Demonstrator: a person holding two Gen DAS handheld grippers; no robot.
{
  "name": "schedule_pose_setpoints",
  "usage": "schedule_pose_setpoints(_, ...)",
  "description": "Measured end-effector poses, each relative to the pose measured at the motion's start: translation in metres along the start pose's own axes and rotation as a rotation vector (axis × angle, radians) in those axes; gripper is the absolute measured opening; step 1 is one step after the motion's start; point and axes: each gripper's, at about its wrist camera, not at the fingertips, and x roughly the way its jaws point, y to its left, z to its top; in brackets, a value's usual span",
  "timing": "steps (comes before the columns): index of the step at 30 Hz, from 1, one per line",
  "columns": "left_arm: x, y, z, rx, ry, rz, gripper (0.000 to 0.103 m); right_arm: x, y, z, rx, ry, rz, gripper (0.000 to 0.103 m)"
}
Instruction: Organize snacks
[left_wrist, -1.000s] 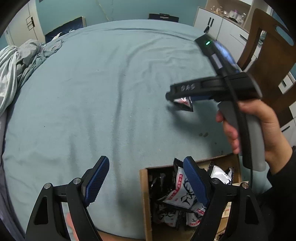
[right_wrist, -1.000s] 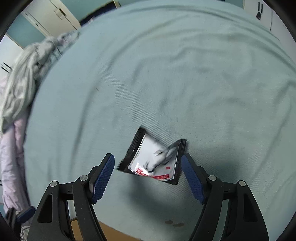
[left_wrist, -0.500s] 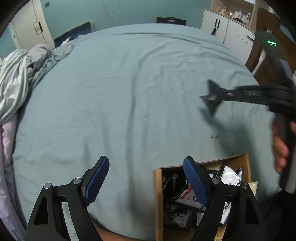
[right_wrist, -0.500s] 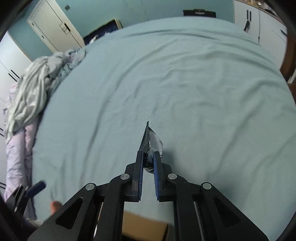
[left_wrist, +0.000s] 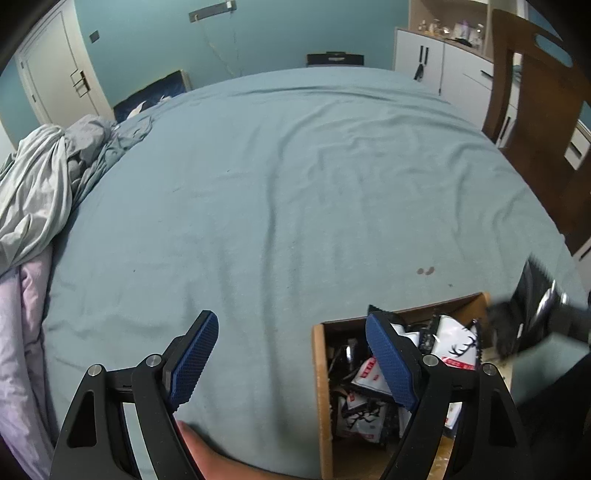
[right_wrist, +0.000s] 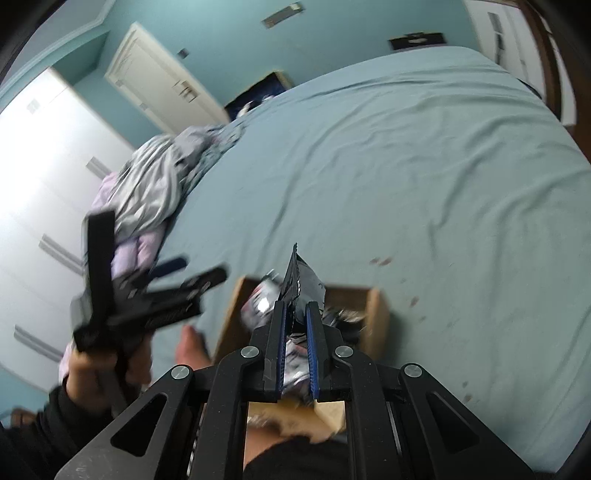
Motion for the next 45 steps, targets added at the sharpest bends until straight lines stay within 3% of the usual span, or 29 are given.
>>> schedule_pose_setpoints(5,-0.002,-0.007,-0.006,0.053,-0.015,0.036,0.083,0.019,0.017,0.006,-0.096,0.071,-0.024,0.008)
schedule_pose_setpoints(8,-0.003,-0.007,-0.009,0.062,-0.008,0.040,0.083,0.020,0.019,0.011,-0.081,0.053,-0.063,0.012)
schedule_pose_setpoints(9,-0.003,-0.007,-0.010,0.062,-0.006,0.041,0.083,0.019,0.018,0.014,-0.064,0.035,-0.095,0.024)
schedule_pose_setpoints(10,-0.003,-0.007,-0.010,0.063,-0.006,0.046,0.083,0.018,0.021,0.014,-0.050,0.014,-0.125,0.045)
schedule_pose_setpoints(12,-0.003,-0.008,-0.010,0.064,-0.008,0.056,0.083,0.004,0.017,0.016,-0.025,-0.059,-0.190,0.071)
schedule_pose_setpoints(15,-0.005,-0.007,-0.010,0.057,-0.017,0.054,0.084,-0.018,0.023,0.014,-0.073,-0.145,-0.282,0.074)
schedule_pose_setpoints(18,-0.004,-0.007,-0.010,0.061,-0.022,0.056,0.087,-0.023,0.017,0.012,-0.057,-0.153,-0.336,0.083)
schedule_pose_setpoints(22,-0.003,-0.013,-0.011,0.083,-0.019,0.065,0.087,-0.009,0.008,0.005,0.059,-0.116,-0.381,0.084)
schedule_pose_setpoints(28,-0.006,-0.020,-0.011,0.116,-0.039,0.072,0.094,0.007,0.029,0.008,-0.049,-0.074,-0.451,0.084)
schedule_pose_setpoints(34,-0.009,-0.027,-0.013,0.144,-0.067,0.077,0.102,0.012,0.039,0.005,-0.104,-0.061,-0.461,0.084)
schedule_pose_setpoints(45,-0.012,-0.045,-0.019,0.245,-0.103,0.134,0.103,0.009,0.024,0.005,-0.034,-0.052,-0.434,0.084)
